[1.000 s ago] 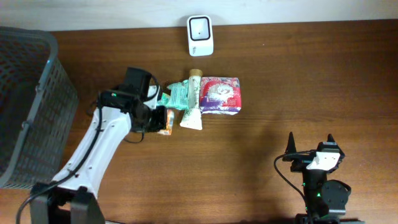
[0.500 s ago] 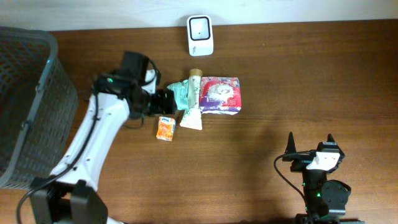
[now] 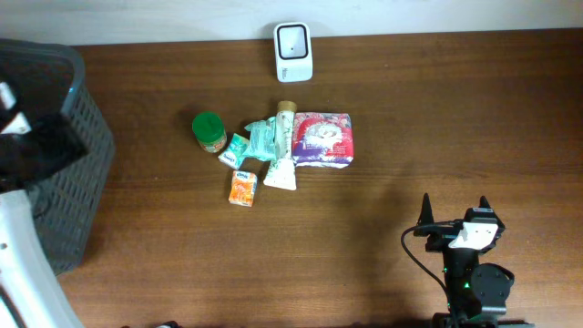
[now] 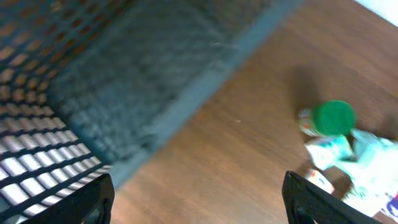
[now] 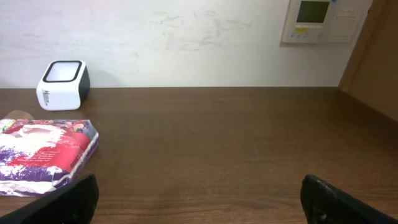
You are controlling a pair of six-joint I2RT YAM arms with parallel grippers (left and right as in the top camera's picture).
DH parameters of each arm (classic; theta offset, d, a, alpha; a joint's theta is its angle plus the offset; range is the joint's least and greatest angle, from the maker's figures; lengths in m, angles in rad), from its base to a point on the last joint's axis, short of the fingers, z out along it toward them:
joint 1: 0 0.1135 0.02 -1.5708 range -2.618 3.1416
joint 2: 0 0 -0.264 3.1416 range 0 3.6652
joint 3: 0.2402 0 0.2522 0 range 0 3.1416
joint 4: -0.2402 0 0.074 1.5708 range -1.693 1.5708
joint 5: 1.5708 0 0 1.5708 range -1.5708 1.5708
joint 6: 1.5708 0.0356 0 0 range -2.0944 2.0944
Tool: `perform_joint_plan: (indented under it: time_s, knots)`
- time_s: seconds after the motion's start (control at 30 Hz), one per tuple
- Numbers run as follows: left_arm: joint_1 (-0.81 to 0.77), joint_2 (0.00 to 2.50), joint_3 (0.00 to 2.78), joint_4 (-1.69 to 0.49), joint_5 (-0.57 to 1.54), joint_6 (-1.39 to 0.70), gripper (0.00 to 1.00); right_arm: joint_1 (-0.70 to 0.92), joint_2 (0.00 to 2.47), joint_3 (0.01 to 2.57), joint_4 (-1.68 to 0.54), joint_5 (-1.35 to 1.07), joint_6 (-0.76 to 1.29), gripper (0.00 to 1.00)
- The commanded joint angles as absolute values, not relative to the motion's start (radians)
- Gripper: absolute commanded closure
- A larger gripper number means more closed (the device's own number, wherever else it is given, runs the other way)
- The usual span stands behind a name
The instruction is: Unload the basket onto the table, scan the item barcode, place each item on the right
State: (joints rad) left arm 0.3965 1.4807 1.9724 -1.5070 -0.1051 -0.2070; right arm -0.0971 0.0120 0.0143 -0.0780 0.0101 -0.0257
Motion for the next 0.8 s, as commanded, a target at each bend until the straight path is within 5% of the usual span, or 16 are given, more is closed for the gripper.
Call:
perform_joint_plan:
  time_s: [0.0,0.23,0.27,0.33,0.63,0.77]
  knots:
    - [0.508,1.467,1.981,-1.509,-0.114,-0.305,0.15,-0.091,0.006,0.006,-0.080,0.012,-0.019,0.01]
    - [0.815,1.467,1.979,-1.620,-0.191,-0.644,0.12,-0.091,0.005,0.006,-0.080,0.012,-0.019,0.01]
    - [0.858,1.467,1.979,-1.631,-0.191,-0.645,0.25,-0.091,0.006,0.006,-0.080,0.012,-0.019,0.01]
    - [0.887,1.467,1.978,-1.626,-0.187,-0.644,0.98,-0.091,0.005,0.006,-0.080,0.012,-0.019,0.01]
    - [0.884,1.753,1.977,-1.663,-0.178,-0.634,1.00,-0.091,0.006,0.006,-0.080,0.012,-0.019,0.01]
    - [0.879,1.765,1.977,-1.689,0.049,-0.585,1.00,-0.091,0.005,0.006,-0.080,0.012,-0.019,0.01]
